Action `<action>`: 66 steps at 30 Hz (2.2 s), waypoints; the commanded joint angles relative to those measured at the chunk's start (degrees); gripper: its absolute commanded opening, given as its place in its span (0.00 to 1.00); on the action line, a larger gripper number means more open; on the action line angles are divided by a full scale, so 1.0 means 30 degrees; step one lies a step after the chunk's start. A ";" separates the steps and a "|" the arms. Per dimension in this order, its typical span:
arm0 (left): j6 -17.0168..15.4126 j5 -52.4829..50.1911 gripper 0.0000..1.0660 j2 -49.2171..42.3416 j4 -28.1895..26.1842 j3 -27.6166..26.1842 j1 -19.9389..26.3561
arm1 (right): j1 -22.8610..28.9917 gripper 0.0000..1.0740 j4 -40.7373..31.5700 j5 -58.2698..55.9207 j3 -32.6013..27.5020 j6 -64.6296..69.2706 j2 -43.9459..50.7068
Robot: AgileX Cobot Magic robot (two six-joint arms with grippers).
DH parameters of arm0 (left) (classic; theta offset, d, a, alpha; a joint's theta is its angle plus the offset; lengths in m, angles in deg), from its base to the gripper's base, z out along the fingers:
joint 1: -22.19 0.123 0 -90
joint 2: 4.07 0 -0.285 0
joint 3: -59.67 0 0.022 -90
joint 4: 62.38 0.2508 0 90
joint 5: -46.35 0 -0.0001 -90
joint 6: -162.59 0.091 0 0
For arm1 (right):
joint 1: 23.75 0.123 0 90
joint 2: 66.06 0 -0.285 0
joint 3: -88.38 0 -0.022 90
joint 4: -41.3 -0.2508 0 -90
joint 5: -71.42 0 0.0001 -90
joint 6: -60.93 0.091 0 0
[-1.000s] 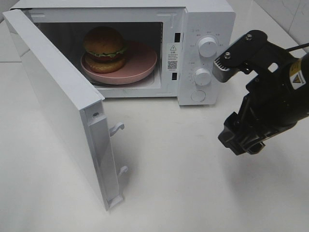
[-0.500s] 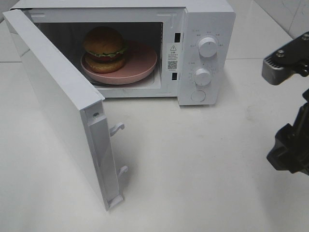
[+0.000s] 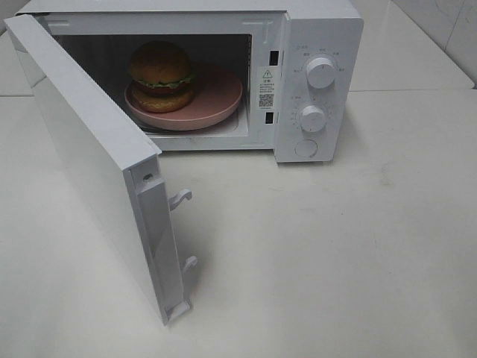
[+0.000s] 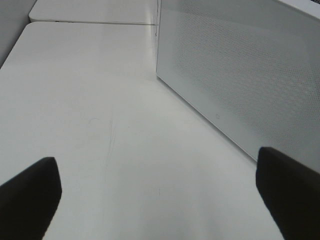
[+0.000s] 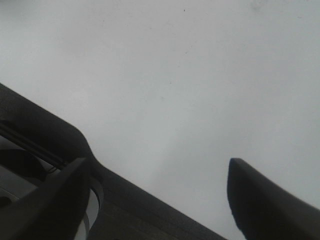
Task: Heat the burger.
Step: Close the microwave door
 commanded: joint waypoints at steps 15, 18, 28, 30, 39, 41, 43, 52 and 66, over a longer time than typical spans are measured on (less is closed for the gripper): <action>-0.0095 -0.0019 0.92 -0.0325 0.0076 0.0038 -0.0038 | -0.3801 0.71 -0.0057 -0.1528 -0.2617 0.0248 0.6551; -0.0095 -0.0019 0.92 -0.0325 0.0076 0.0038 -0.0038 | -0.4794 0.71 -0.0076 -0.1471 -0.3247 0.0134 0.7678; -0.0095 -0.0019 0.92 -0.0325 0.0076 0.0038 -0.0038 | -0.6856 0.70 -0.1547 -0.0745 -0.3591 0.0038 1.0638; -0.0095 -0.0019 0.92 -0.0325 0.0076 0.0038 -0.0038 | -0.7200 0.70 -0.1757 -0.0497 -0.3591 0.0038 1.1230; -0.0095 -0.0019 0.92 -0.0325 0.0076 0.0038 -0.0038 | -0.8747 0.70 -0.2044 0.0936 -0.4393 0.0019 1.3866; -0.0095 -0.0019 0.92 -0.0325 0.0076 0.0038 -0.0038 | -0.8862 0.70 -0.2044 0.0936 -0.4393 0.0019 1.4114; -0.0095 -0.0019 0.92 -0.0325 0.0076 0.0038 -0.0038 | -0.9225 0.70 -0.2044 0.0936 -0.4393 0.0038 1.4591; -0.0095 -0.0019 0.92 -0.0344 0.0038 0.0038 -0.0038 | -0.9626 0.70 -0.2101 0.0936 -0.4393 0.0057 1.5432; -0.0095 -0.0019 0.92 -0.0344 0.0057 0.0038 -0.0038 | -0.9626 0.70 -0.2082 0.0936 -0.4393 0.0057 1.5432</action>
